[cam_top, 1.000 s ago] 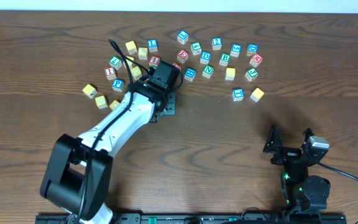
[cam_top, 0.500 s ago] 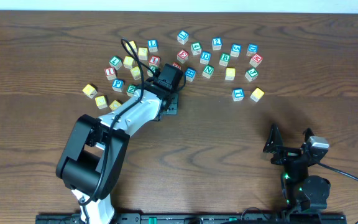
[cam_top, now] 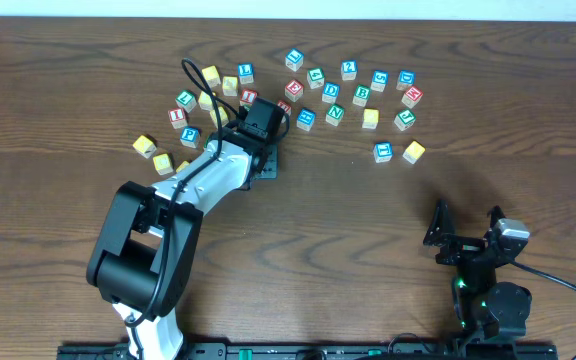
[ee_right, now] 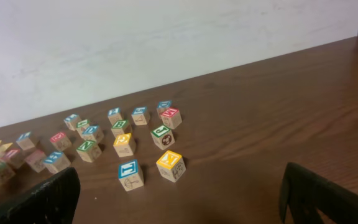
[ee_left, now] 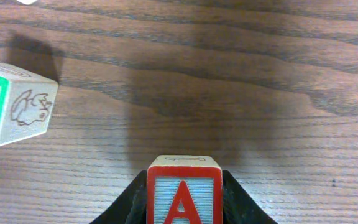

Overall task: Spell out AI2
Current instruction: 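Lower the red A block onto the table and open the left gripper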

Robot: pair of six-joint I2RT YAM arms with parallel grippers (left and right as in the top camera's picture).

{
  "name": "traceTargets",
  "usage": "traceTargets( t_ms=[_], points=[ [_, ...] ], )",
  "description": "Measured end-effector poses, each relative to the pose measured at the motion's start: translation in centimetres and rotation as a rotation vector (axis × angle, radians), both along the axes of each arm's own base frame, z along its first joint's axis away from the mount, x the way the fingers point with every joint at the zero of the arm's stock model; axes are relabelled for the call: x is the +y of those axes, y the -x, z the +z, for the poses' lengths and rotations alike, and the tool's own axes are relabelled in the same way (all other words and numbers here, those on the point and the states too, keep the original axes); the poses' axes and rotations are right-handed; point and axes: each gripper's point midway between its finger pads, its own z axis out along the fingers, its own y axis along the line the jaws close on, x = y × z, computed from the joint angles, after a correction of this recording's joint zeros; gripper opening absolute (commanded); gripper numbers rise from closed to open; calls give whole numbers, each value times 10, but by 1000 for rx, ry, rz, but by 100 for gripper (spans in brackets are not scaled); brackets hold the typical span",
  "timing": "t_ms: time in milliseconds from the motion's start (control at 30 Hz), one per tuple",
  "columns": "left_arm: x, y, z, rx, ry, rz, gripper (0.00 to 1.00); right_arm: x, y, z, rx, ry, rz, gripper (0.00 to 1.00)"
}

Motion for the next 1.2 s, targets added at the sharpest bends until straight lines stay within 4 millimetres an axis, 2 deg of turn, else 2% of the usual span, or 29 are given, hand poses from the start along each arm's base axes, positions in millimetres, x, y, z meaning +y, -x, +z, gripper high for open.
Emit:
traceTargets(
  t_ms=[400,433,500,633,1000,1100,1200],
  points=[
    [-9,4,-1,22,37,-52,23,0,0,0,0,0,0,99],
    [-9,4,-1,23,37,-53,30,0,0,0,0,0,0,99],
    [-10,5,-2,28,41,-56,36,0,0,0,0,0,0,99],
    [-10,10,-5,51,44,-67,40,0,0,0,0,0,0,99],
    [-9,13,-6,65,37,-82,42,0,0,0,0,0,0,99],
    [-7,19,-5,86,26,-91,51,0,0,0,0,0,0,99],
    [-7,20,11,63,35,-107,61,0,0,0,0,0,0,99]
  ],
)
